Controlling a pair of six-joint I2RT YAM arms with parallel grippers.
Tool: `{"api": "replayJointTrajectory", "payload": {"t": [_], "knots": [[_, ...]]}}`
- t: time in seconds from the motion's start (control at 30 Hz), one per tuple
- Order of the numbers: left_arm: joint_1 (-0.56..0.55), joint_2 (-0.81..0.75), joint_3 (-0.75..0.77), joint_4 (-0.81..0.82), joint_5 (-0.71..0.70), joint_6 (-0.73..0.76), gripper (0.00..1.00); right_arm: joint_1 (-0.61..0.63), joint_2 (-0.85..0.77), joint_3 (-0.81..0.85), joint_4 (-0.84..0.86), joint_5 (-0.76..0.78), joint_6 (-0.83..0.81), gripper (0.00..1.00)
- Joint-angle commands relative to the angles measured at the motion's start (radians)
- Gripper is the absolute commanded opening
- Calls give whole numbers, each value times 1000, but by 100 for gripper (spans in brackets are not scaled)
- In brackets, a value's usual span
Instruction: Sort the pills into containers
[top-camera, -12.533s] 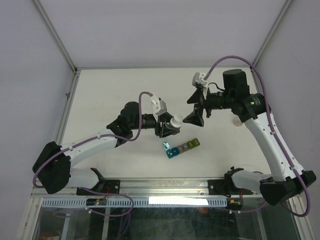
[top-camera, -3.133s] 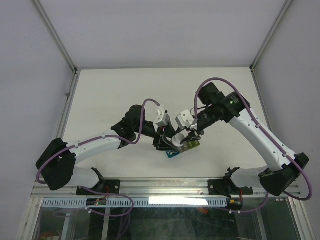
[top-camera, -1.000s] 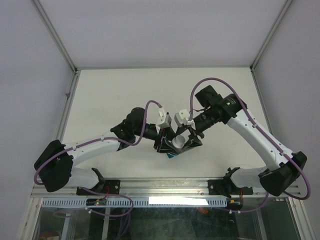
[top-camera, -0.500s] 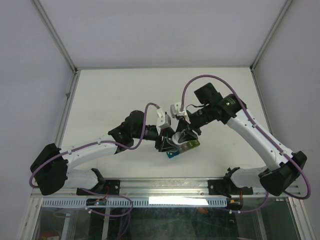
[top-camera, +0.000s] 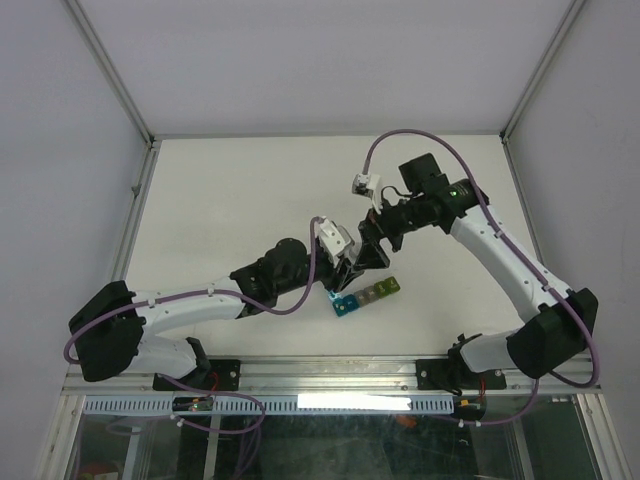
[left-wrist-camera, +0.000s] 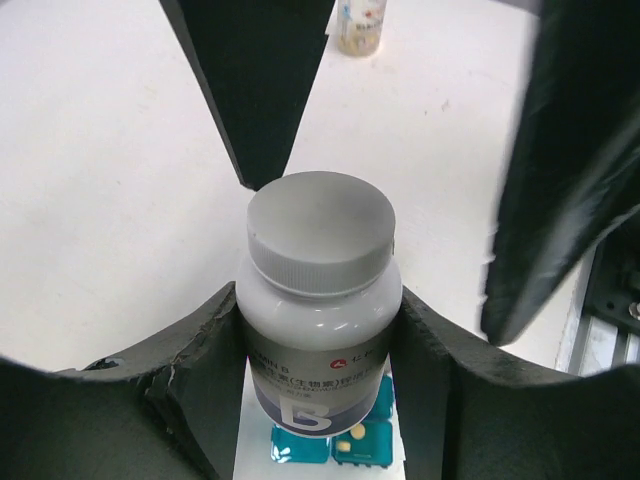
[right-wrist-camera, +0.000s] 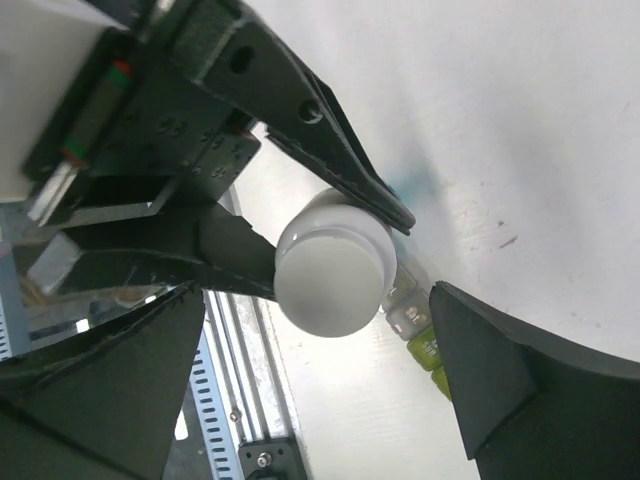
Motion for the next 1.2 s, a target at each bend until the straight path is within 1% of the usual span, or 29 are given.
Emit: {"api": "replayJointTrajectory", "payload": {"t": [0.0, 0.07, 0.13, 0.17, 0.2, 0.27, 0.33, 0.37, 0.43, 0.53, 0.67, 0.77, 0.9, 1.1, 1.17], "knots": [[26, -58, -20, 118, 41, 12, 0, -43, -128, 94, 6, -94, -57, 99], [44, -79, -47, 117, 109, 2, 0, -56, -183, 101, -1, -101, -154, 99], [77, -99, -71, 135, 240, -17, 0, -59, -230, 93, -20, -110, -289, 99], [99, -108, -81, 151, 316, -36, 0, -59, -254, 84, -42, -136, -400, 99], [121, -113, -90, 167, 398, -52, 0, -59, -270, 74, -82, -169, -517, 99], [158, -111, -89, 184, 615, -70, 0, -58, -264, 90, -205, -246, -721, 99], [172, -98, -71, 177, 742, -70, 0, -53, -231, 116, -314, -323, -862, 99], [173, -88, -56, 161, 789, -63, 0, -40, -219, 117, -342, -345, -904, 99], [173, -59, -14, 120, 851, -52, 0, 6, -203, 101, -342, -331, -921, 99], [173, -33, 17, 94, 902, -47, 0, 76, -192, 76, -262, -268, -840, 98], [173, -14, 44, 94, 931, -44, 0, 111, -160, 77, -249, -234, -807, 94], [173, -3, 57, 94, 938, -42, 0, 134, -139, 67, -249, -219, -793, 87], [173, 3, 66, 94, 939, -38, 0, 159, -130, 51, -244, -205, -776, 72], [173, 6, 70, 91, 943, -36, 0, 171, -140, 28, -225, -180, -751, 60], [173, 6, 71, 91, 945, -37, 0, 173, -141, 28, -224, -181, -748, 54]]}}
